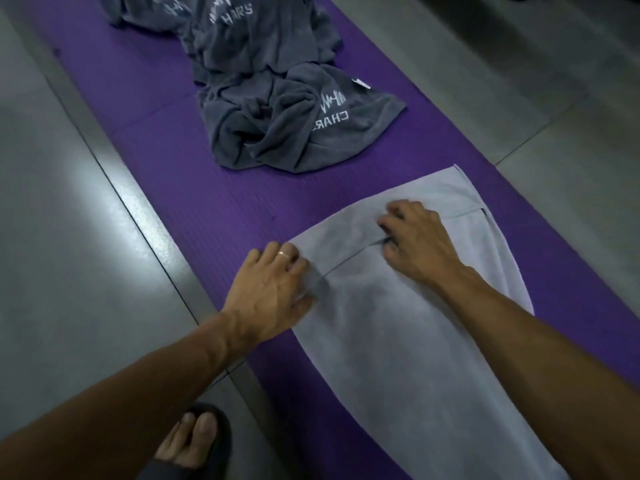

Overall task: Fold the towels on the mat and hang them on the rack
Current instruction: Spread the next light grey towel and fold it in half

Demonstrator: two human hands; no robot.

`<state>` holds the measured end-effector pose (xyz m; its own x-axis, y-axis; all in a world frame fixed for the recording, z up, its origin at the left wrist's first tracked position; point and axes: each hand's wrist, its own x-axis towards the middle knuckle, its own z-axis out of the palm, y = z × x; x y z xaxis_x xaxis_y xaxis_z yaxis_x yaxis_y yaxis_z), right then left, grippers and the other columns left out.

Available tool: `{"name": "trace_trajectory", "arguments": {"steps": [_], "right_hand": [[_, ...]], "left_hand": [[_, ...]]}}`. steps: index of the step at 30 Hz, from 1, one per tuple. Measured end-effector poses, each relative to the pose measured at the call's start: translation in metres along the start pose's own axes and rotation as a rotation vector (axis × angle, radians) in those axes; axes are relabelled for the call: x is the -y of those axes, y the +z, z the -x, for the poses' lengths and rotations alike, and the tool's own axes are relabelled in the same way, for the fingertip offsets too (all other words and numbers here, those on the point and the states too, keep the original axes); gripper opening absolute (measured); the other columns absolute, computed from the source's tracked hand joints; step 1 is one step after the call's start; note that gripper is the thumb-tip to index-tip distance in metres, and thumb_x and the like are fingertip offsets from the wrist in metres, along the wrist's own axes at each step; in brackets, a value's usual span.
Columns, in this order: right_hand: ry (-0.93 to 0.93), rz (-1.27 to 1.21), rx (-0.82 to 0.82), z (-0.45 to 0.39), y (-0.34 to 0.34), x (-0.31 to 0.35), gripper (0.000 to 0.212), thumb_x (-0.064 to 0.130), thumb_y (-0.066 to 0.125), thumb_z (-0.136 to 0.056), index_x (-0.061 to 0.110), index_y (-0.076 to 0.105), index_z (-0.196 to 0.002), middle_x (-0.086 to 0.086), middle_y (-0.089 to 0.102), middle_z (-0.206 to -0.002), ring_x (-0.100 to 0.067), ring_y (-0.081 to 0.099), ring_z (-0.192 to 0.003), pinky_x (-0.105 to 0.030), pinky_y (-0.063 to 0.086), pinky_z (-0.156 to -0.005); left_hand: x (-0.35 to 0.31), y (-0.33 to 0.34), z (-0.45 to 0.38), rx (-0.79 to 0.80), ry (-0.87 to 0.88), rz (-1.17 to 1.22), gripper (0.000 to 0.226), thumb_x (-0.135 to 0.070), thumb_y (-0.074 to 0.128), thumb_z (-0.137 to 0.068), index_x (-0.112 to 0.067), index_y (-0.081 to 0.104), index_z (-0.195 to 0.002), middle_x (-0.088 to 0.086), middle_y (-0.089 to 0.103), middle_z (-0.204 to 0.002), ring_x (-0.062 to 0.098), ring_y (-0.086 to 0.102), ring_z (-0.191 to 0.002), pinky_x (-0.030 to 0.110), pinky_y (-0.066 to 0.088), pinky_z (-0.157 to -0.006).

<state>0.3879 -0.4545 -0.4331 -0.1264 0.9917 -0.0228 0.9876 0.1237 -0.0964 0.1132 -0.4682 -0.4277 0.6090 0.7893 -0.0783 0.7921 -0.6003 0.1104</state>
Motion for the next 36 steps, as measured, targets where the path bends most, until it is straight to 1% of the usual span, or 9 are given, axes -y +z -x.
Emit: {"name": "trace_trajectory", "arguments": {"steps": [5,8,12,16,19,22,30,34,36], "right_hand": [[-0.072,0.065,-0.089,-0.002,0.008,0.0,0.017,0.011,0.072,-0.076,0.006,0.069,-0.092,-0.013,0.061,-0.093,-0.033,0.057,-0.085,-0.041,0.045,-0.073],[-0.096,0.028,-0.012,0.018,0.003,-0.006,0.026,0.026,0.052,-0.08,0.009,0.07,-0.089,-0.009,0.062,-0.093,-0.028,0.057,-0.085,-0.04,0.043,-0.076],[0.067,-0.122,-0.009,-0.001,-0.009,-0.012,0.037,0.022,0.041,-0.091,0.007,0.065,-0.115,-0.01,0.06,-0.12,-0.03,0.06,-0.101,-0.043,0.048,-0.084],[0.198,-0.039,0.184,-0.052,-0.01,-0.018,0.053,0.01,0.046,-0.095,0.019,0.037,-0.146,-0.004,0.035,-0.15,-0.032,0.053,-0.118,-0.045,0.048,-0.095],[0.26,0.051,0.247,-0.071,-0.008,-0.021,0.032,0.01,0.053,-0.088,0.017,0.057,-0.119,-0.01,0.053,-0.123,-0.034,0.058,-0.1,-0.041,0.049,-0.085],[0.32,-0.036,0.137,-0.085,-0.013,-0.017,0.019,0.006,0.054,-0.084,0.013,0.063,-0.099,-0.012,0.06,-0.107,-0.035,0.058,-0.097,-0.039,0.046,-0.081],[0.356,-0.262,-0.008,-0.11,-0.014,0.0,0.037,0.01,0.056,-0.087,0.013,0.059,-0.124,-0.011,0.053,-0.122,-0.029,0.057,-0.106,-0.038,0.044,-0.093],[0.726,-0.183,-0.109,-0.102,-0.025,-0.044,0.041,0.025,0.05,-0.095,0.008,0.049,-0.132,-0.017,0.043,-0.137,-0.04,0.052,-0.115,-0.044,0.041,-0.097],[0.929,-0.222,0.015,-0.103,-0.026,-0.068,0.046,0.032,0.056,-0.087,0.004,0.056,-0.124,-0.021,0.047,-0.135,-0.042,0.052,-0.116,-0.044,0.043,-0.097]], "left_hand": [[-0.001,-0.008,-0.009,0.06,0.108,0.129,0.013,-0.034,0.05,-0.08,-0.024,0.058,-0.083,-0.005,0.052,-0.081,0.015,0.053,-0.077,0.027,0.036,-0.066],[0.006,-0.004,-0.002,0.13,0.186,0.248,0.017,-0.036,0.045,-0.086,-0.026,0.053,-0.076,-0.008,0.051,-0.081,0.011,0.052,-0.073,0.025,0.043,-0.059],[0.011,-0.004,-0.022,0.043,-0.188,0.156,0.038,-0.038,0.038,-0.095,-0.017,0.057,-0.12,0.006,0.054,-0.118,0.023,0.051,-0.103,0.038,0.045,-0.084],[0.007,-0.012,-0.044,0.184,-0.226,0.109,0.032,-0.038,0.044,-0.094,-0.017,0.054,-0.116,0.003,0.054,-0.115,0.021,0.048,-0.104,0.034,0.04,-0.087],[0.01,-0.015,-0.04,0.193,-0.205,0.392,0.016,-0.026,0.044,-0.096,-0.015,0.043,-0.106,0.0,0.055,-0.074,0.018,0.05,-0.064,0.034,0.042,-0.061],[0.027,-0.015,-0.039,0.145,-0.194,0.487,0.015,-0.027,0.04,-0.099,-0.018,0.035,-0.11,-0.002,0.049,-0.062,0.022,0.052,-0.057,0.035,0.042,-0.056],[0.061,-0.011,-0.052,0.084,-0.15,0.181,0.054,-0.033,0.061,-0.083,-0.018,0.042,-0.131,0.008,0.053,-0.121,0.029,0.056,-0.101,0.04,0.049,-0.074],[0.022,-0.002,-0.072,-0.041,0.2,0.151,0.058,-0.027,0.066,-0.077,-0.012,0.054,-0.131,0.011,0.053,-0.135,0.034,0.05,-0.125,0.048,0.043,-0.1],[0.005,0.002,-0.081,0.071,0.277,0.124,0.065,-0.037,0.052,-0.09,-0.013,0.034,-0.148,0.01,0.031,-0.155,0.031,0.023,-0.145,0.049,0.016,-0.117]]}}
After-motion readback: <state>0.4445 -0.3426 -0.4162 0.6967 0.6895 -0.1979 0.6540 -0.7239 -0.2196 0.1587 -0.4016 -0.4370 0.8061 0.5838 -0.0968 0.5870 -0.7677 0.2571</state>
